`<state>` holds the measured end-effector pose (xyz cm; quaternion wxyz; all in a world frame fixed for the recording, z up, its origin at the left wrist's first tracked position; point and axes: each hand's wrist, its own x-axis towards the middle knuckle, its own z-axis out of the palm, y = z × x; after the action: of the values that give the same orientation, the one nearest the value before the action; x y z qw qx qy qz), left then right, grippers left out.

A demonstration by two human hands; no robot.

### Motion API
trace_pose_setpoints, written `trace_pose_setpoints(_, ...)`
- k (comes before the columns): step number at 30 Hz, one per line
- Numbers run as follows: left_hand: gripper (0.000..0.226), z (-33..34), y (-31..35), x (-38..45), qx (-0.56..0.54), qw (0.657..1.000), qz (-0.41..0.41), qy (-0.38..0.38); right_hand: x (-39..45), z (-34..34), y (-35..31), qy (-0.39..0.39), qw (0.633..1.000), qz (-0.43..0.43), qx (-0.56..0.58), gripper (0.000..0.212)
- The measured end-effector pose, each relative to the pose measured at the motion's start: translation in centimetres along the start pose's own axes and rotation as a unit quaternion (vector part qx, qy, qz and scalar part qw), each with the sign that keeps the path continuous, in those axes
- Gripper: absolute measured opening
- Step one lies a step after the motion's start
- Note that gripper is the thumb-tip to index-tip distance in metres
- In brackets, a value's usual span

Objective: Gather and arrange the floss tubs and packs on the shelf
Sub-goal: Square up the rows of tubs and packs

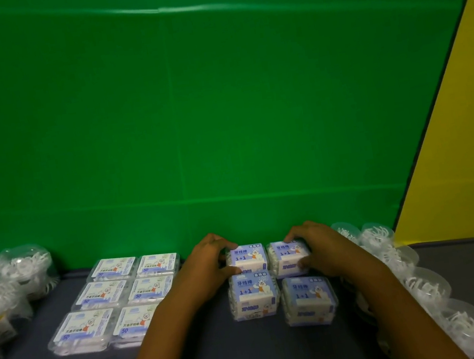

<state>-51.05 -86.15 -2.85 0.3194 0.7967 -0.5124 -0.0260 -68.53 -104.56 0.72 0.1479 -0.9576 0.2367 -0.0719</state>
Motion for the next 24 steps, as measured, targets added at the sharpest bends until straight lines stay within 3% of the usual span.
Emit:
trace_pose_setpoints(5,0.047,0.2,-0.1,0.4,-0.001,1.000,-0.014,0.018,0.7,1.0,-0.7,0.050,0.999,0.001,0.009,0.046)
trace_pose_setpoints(12,0.041,-0.9,0.4,-1.0,-0.014,0.999,-0.026,0.044,-2.2,-0.7,-1.2,0.049,0.998,-0.016,0.029,0.039)
trace_pose_setpoints(14,0.045,-1.5,1.5,-2.1,-0.026,0.999,0.001,0.047,-3.8,-1.8,-1.3,-0.008,0.999,-0.030,0.034,0.040)
trace_pose_setpoints(16,0.057,-1.8,2.7,-3.4,-0.020,0.999,0.025,-0.010,-5.1,-2.4,-1.3,-0.100,0.995,-0.029,0.003,0.049)
trace_pose_setpoints(18,0.069,-1.6,3.3,-4.2,0.025,0.997,0.037,-0.060,-5.8,-2.1,-1.3,-0.136,0.990,-0.022,-0.029,0.055)
trace_pose_setpoints(20,0.070,-1.0,3.2,-4.5,0.062,0.995,0.041,-0.062,-5.7,-1.6,-1.4,-0.116,0.993,-0.021,-0.028,0.053)
trace_pose_setpoints(24,0.050,-0.7,3.0,-4.2,0.084,0.995,0.046,-0.016,-4.7,-0.6,-1.5,-0.053,0.998,-0.018,-0.025,0.059)
